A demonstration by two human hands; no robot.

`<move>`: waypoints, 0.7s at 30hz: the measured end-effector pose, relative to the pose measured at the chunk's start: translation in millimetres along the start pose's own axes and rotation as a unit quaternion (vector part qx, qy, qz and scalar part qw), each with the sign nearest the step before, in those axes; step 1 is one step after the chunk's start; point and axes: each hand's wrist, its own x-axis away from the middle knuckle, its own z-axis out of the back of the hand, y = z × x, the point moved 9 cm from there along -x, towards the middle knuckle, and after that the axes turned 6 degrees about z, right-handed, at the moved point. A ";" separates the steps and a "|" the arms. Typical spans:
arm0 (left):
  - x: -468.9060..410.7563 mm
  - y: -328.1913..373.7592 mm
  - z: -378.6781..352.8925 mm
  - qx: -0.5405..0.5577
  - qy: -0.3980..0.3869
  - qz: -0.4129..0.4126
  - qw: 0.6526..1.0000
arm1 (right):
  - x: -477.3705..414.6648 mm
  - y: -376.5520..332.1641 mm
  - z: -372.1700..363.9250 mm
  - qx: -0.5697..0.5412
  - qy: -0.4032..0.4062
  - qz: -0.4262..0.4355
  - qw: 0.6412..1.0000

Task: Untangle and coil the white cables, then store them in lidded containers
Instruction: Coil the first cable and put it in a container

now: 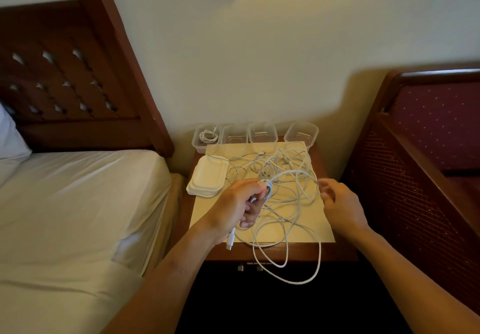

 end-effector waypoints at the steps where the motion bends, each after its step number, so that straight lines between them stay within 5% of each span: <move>1: -0.2 -0.7 0.0 0.011 0.001 0.002 1.000 | -0.2 -12.7 1.7 0.015 0.003 0.008 1.000; 4: -1.3 3.4 -1.1 0.045 0.006 -0.008 0.999 | 14.3 -81.8 12.3 -0.064 0.036 0.128 0.989; 9: 1.2 11.1 -6.8 0.094 -0.014 -0.014 0.995 | 56.0 -171.3 24.3 -0.203 0.016 0.332 0.921; 15: 13.3 27.3 -17.0 0.116 -0.062 -0.051 0.990 | 52.2 -197.3 54.1 -0.155 0.078 0.432 0.885; 21: 24.4 43.8 -33.2 0.182 -0.114 -0.097 0.972 | 49.3 -221.2 73.5 -0.159 0.055 0.462 0.871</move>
